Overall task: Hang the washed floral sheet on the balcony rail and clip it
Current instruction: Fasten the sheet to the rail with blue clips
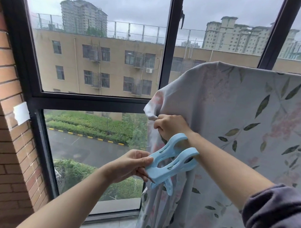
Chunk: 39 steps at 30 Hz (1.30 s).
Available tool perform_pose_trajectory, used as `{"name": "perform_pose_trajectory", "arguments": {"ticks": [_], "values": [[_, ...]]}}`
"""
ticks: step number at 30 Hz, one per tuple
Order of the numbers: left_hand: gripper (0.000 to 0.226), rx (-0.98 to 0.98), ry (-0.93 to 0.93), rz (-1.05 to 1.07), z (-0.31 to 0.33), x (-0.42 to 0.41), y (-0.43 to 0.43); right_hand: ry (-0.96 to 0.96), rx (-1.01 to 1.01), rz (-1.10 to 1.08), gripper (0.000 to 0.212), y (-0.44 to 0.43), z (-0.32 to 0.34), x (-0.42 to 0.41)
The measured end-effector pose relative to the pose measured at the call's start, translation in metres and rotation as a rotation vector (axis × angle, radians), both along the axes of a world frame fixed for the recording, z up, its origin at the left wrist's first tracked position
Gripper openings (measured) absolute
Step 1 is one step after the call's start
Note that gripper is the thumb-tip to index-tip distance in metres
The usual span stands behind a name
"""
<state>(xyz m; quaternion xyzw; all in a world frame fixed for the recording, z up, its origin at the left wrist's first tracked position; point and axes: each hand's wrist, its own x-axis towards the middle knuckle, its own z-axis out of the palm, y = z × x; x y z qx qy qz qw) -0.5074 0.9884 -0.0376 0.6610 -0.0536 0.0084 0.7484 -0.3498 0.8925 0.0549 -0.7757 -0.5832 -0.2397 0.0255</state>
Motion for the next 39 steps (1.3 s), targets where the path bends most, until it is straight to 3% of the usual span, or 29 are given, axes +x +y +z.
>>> {"name": "perform_pose_trajectory", "arguments": {"ticks": [4,6,8,10,14,18,23,25,27,29,31,36,39], "values": [[0.072,-0.02,-0.037,0.084,-0.003,-0.014,0.03,0.696,0.21,0.068,0.031,-0.01,0.002,0.019],[0.076,-0.072,-0.1,0.163,0.008,-0.016,0.042,0.966,0.122,0.146,0.031,-0.021,0.007,0.024],[0.076,-0.055,-0.16,0.245,0.021,-0.011,0.044,1.132,-0.108,0.23,0.031,-0.028,0.009,0.024],[0.077,-0.029,-0.194,0.32,0.03,-0.001,0.038,1.273,-0.212,0.302,0.04,-0.029,0.008,0.023],[0.065,0.012,-0.248,0.445,0.038,0.019,0.025,1.497,-0.024,0.338,0.067,-0.024,0.0,0.013],[0.05,0.006,-0.247,0.475,0.04,0.031,0.019,1.567,0.199,0.297,0.031,-0.019,-0.005,0.003],[0.083,0.041,-0.184,0.403,0.035,0.037,0.014,1.651,0.223,0.278,0.028,-0.027,-0.008,0.01],[0.071,-0.031,-0.143,0.368,0.029,0.038,0.013,1.629,0.251,0.264,0.02,-0.031,-0.008,0.013],[0.052,-0.027,0.024,0.455,0.018,0.036,0.012,1.568,0.262,0.235,0.015,-0.037,-0.007,0.017],[0.036,0.287,0.248,0.53,-0.005,0.038,0.013,1.445,0.23,0.193,0.012,-0.045,-0.006,0.021],[0.032,0.668,0.395,0.455,-0.031,0.043,0.01,1.305,0.155,0.142,0.01,-0.053,-0.004,0.025],[0.087,1.03,0.482,0.442,-0.053,0.066,-0.027,1.192,0.032,0.049,0.02,-0.078,0.002,0.03],[0.105,1.229,0.526,0.501,-0.059,0.077,-0.056,1.14,0.044,-0.02,0.012,-0.088,-0.001,0.035]]}}
